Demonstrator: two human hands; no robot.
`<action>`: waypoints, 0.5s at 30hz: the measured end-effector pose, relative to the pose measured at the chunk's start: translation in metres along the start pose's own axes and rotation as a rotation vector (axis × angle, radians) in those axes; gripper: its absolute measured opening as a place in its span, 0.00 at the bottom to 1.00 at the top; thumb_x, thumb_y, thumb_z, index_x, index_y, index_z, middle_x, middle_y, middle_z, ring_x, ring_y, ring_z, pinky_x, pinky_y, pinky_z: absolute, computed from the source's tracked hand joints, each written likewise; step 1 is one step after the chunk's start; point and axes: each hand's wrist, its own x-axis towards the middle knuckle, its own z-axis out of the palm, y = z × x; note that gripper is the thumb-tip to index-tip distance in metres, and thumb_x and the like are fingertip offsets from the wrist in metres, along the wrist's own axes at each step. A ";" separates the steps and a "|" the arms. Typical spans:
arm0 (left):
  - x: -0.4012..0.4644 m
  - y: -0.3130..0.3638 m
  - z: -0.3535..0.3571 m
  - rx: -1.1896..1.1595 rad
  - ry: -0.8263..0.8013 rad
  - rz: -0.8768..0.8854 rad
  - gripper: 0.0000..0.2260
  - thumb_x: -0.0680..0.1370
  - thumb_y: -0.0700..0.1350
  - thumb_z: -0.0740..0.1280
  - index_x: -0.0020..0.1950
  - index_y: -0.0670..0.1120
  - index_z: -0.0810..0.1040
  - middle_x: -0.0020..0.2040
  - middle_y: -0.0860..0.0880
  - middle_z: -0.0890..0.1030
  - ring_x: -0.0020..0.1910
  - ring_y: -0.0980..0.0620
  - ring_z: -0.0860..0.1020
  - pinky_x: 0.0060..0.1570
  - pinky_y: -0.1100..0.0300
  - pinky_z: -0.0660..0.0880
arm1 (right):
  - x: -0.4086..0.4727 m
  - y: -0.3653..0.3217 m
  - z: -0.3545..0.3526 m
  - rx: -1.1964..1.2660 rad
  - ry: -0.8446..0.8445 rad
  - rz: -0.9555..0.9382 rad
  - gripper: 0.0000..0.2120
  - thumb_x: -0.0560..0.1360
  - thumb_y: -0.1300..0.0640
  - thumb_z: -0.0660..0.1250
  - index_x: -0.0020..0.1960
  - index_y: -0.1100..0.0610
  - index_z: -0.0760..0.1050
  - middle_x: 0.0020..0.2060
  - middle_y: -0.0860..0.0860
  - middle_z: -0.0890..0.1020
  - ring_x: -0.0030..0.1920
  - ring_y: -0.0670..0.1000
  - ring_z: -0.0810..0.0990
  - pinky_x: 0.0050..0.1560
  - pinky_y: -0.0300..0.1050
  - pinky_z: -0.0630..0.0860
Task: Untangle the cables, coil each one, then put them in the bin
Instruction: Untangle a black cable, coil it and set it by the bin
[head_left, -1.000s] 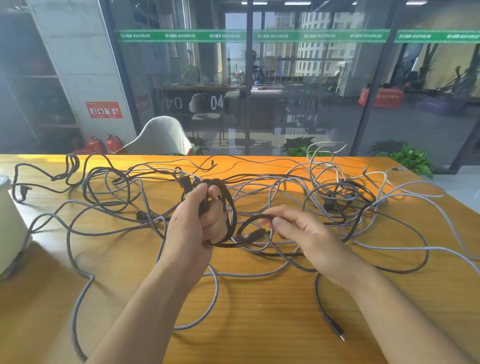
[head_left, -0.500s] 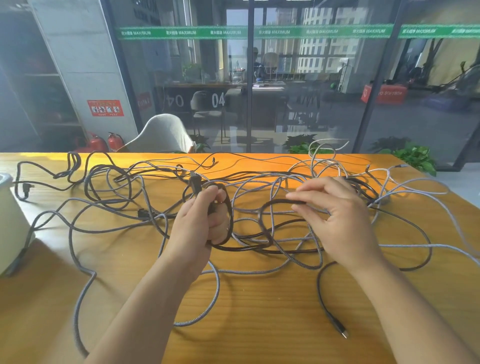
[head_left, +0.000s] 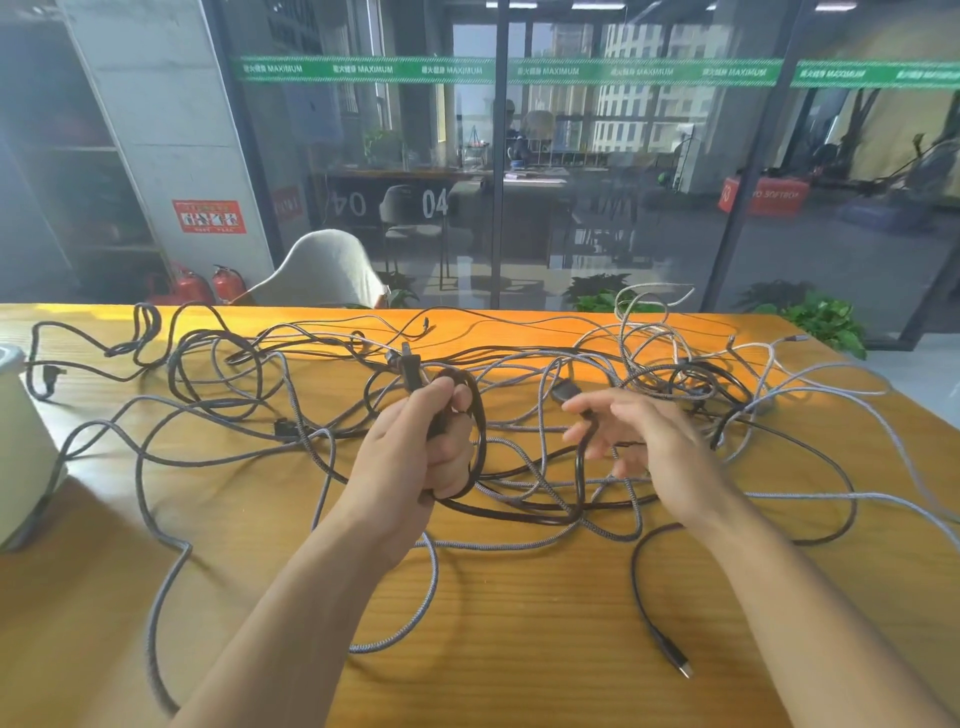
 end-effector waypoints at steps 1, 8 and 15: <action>-0.001 0.000 0.000 0.002 -0.009 -0.004 0.13 0.87 0.48 0.55 0.47 0.45 0.73 0.29 0.52 0.59 0.26 0.54 0.55 0.28 0.56 0.51 | 0.000 -0.001 0.002 0.013 -0.022 0.021 0.18 0.82 0.40 0.57 0.55 0.44 0.85 0.48 0.51 0.86 0.45 0.48 0.82 0.45 0.48 0.74; -0.002 -0.001 0.002 -0.047 -0.118 -0.050 0.15 0.87 0.49 0.56 0.44 0.47 0.75 0.28 0.54 0.60 0.24 0.56 0.57 0.25 0.61 0.54 | 0.001 0.011 0.009 -0.270 0.051 -0.016 0.17 0.80 0.56 0.72 0.61 0.40 0.72 0.49 0.41 0.85 0.38 0.50 0.82 0.46 0.49 0.82; -0.004 -0.006 0.009 0.025 -0.373 -0.228 0.13 0.82 0.53 0.59 0.44 0.48 0.77 0.29 0.53 0.59 0.24 0.56 0.56 0.26 0.61 0.53 | 0.004 0.012 0.006 -0.247 0.323 -0.033 0.16 0.81 0.59 0.71 0.65 0.47 0.71 0.49 0.40 0.87 0.33 0.46 0.84 0.38 0.43 0.83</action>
